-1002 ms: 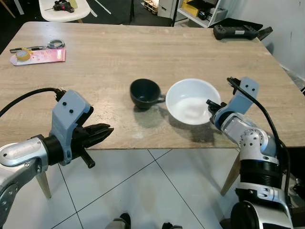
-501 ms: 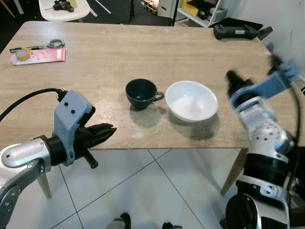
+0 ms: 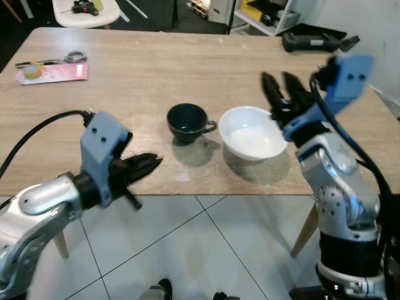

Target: Setting the table

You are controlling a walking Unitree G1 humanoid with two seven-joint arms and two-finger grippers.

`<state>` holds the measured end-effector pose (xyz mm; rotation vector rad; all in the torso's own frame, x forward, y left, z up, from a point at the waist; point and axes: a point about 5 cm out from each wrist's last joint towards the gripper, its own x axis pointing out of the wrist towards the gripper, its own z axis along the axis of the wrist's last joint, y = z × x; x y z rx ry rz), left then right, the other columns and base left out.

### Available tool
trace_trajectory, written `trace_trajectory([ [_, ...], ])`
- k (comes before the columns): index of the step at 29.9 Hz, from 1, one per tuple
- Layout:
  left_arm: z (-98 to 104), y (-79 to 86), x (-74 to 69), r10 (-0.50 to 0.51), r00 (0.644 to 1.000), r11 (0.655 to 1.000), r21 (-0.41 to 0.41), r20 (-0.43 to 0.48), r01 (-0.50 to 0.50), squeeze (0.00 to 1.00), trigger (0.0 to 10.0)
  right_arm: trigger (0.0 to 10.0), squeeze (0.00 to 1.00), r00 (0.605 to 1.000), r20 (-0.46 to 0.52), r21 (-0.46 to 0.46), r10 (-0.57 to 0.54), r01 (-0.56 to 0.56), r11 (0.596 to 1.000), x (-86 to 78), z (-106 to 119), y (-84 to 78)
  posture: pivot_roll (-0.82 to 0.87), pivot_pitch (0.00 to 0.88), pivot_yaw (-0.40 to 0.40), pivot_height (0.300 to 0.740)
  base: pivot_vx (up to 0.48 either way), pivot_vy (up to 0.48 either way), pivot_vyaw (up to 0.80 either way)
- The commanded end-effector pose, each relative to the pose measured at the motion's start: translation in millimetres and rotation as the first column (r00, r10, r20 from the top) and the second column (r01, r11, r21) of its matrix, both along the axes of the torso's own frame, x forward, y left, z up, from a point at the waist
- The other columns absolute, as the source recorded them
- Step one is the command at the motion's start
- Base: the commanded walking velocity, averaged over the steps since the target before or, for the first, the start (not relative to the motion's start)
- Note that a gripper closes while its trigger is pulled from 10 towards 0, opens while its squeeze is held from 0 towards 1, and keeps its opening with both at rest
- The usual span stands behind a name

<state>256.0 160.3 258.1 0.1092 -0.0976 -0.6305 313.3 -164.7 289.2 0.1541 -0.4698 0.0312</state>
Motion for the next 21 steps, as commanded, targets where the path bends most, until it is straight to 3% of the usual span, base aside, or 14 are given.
trace_trajectory([
  [1,-2.8,4.5,4.3,0.092,0.996,0.995,-0.026,0.002,-0.092,0.0,10.0,10.0,0.0,0.996,0.014,0.011,-0.083,0.083,0.996,-3.5,-1.6,-8.4,0.07,0.133,0.028,0.74,0.0,0.0,0.0],
  [3,-12.2,10.2,14.1,0.243,0.97,0.969,-0.035,-0.022,-0.244,0.0,10.0,10.0,0.0,0.989,0.029,-0.024,-0.144,0.145,0.989,-5.4,-5.1,-6.4,0.07,0.131,0.029,0.74,0.0,0.0,0.0],
  [5,-23.9,11.8,19.2,0.34,0.939,0.939,-0.046,-0.049,-0.342,0.0,10.0,10.0,0.0,0.991,0.006,-0.025,-0.137,0.137,0.99,-6.0,-12.9,1.7,0.07,0.131,0.029,0.74,0.0,0.0,0.0],
  [21,-31.1,5.1,28.3,0.455,0.887,0.882,-0.099,-0.073,-0.461,0.0,10.0,10.0,0.0,0.987,-0.031,-0.002,-0.156,0.156,0.988,-2.9,-25.9,1.9,0.07,0.133,0.032,0.74,0.0,0.0,0.0],
])
